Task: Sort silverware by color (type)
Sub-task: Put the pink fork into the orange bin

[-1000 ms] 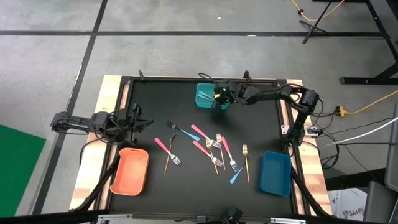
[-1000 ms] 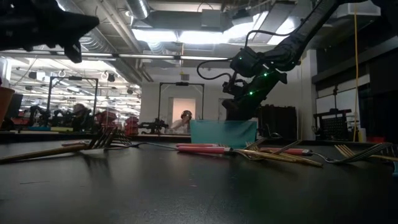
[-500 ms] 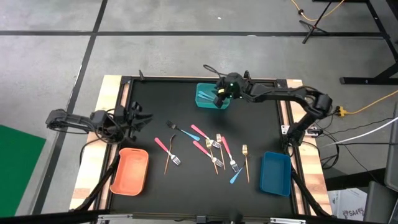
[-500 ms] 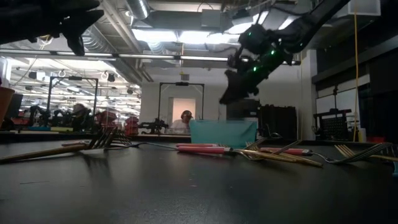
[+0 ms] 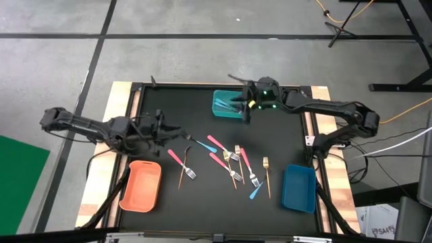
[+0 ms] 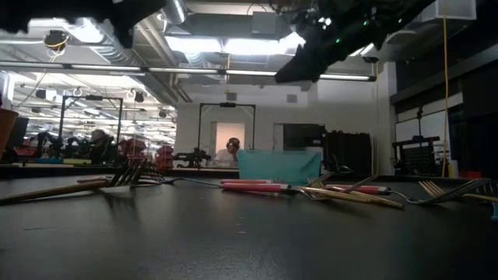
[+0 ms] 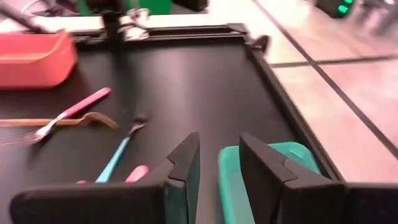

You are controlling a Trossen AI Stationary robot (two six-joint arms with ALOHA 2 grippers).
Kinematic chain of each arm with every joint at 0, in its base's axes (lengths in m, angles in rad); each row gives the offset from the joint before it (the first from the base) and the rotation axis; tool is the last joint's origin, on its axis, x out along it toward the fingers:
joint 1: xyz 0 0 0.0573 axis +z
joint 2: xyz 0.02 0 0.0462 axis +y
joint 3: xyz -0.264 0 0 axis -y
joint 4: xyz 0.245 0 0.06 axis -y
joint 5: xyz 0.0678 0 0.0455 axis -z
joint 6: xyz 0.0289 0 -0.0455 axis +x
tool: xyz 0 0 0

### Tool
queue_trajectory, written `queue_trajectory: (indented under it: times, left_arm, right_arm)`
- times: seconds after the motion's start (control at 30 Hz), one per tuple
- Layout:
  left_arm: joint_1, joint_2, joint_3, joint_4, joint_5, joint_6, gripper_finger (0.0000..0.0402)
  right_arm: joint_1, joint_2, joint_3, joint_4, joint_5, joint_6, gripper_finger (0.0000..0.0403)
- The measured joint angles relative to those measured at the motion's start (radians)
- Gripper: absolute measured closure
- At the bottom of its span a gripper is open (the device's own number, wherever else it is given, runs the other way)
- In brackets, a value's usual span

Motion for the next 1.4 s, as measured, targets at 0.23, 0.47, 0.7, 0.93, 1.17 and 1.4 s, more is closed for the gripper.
queue_trajectory:
  times: [0.23, 0.47, 0.7, 0.93, 1.17, 1.4]
  left_arm:
    - [-0.035, 0.264, 0.3, -0.414, -0.003, -0.044, 0.0277]
    - [-0.074, 0.476, 0.536, -0.856, 0.087, -0.054, 0.0285]
    - [-0.106, 0.608, 0.571, -1.054, 0.163, -0.053, 0.0286]
    - [-0.115, 0.723, 0.571, -1.151, 0.166, -0.04, 0.0286]
    - [-0.115, 0.84, 0.571, -1.151, 0.166, 0.046, 0.0286]
    - [-0.115, 0.908, 0.571, -1.15, 0.166, 0.089, 0.0286]
  right_arm:
    - [0.105, -0.05, 0.0, -0.121, 0.0, -0.063, 0.0303]
    - [0.195, -0.051, 0.0, -0.235, 0.057, -0.09, 0.0303]
    - [0.257, -0.051, 0.0, -0.26, 0.123, -0.099, 0.0303]
    - [0.267, -0.051, 0.0, -0.259, 0.123, -0.098, 0.0303]
    - [0.265, -0.051, 0.0, -0.259, 0.126, -0.098, 0.0303]
    - [0.265, -0.051, 0.0, -0.259, 0.126, -0.097, 0.0303]
